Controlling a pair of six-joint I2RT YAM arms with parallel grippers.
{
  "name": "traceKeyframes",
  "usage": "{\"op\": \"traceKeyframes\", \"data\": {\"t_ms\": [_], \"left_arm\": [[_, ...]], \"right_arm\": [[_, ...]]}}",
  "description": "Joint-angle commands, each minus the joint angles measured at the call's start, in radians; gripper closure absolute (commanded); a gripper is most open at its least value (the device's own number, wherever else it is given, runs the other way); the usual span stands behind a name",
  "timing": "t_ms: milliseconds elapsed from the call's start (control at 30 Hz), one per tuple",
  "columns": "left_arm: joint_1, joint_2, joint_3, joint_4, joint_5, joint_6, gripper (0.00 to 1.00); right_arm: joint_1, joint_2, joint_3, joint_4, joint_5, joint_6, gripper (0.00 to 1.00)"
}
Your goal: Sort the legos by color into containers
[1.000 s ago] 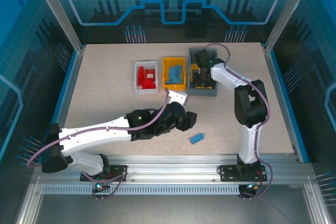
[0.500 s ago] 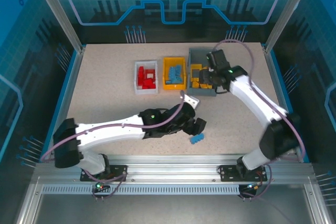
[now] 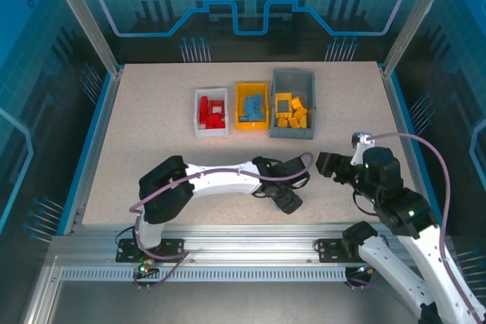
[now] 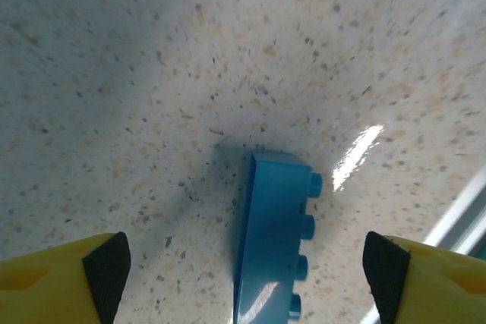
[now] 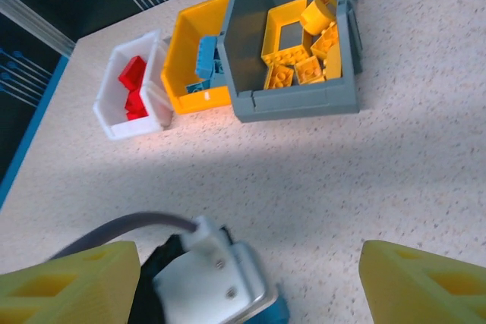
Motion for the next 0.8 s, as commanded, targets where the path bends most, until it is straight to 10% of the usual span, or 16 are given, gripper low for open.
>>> {"op": "traceKeyframes", "data": {"t_ms": [0,167,300,533,767], "left_arm": [[0.005,0.043,0.033,-0.022,0.055,0.049,0.18],[0.004,0.085,0.039,-0.002,0.069,0.048,0.31],[0.004,0.106,0.042,0.014,0.063,0.036,0.68],[0.063,-0.028,-0.008,0.049,0.019,-0.033,0.74],[0.305,-0.206,-0.019,0.04,0.116,-0.111,0.75]], "right_arm": [[0.013,-0.023,-0.012,-0.053,-0.047,0.054,0.23],[0.013,0.02,-0.002,-0.037,-0.056,0.042,0.26],[0.013,0.043,0.004,-0.014,-0.058,0.038,0.26],[0.013,0.066,0.013,0.005,-0.066,-0.003,0.27],[0.093,0.215,0.018,0.195,-0.151,-0.087,0.28]]}}
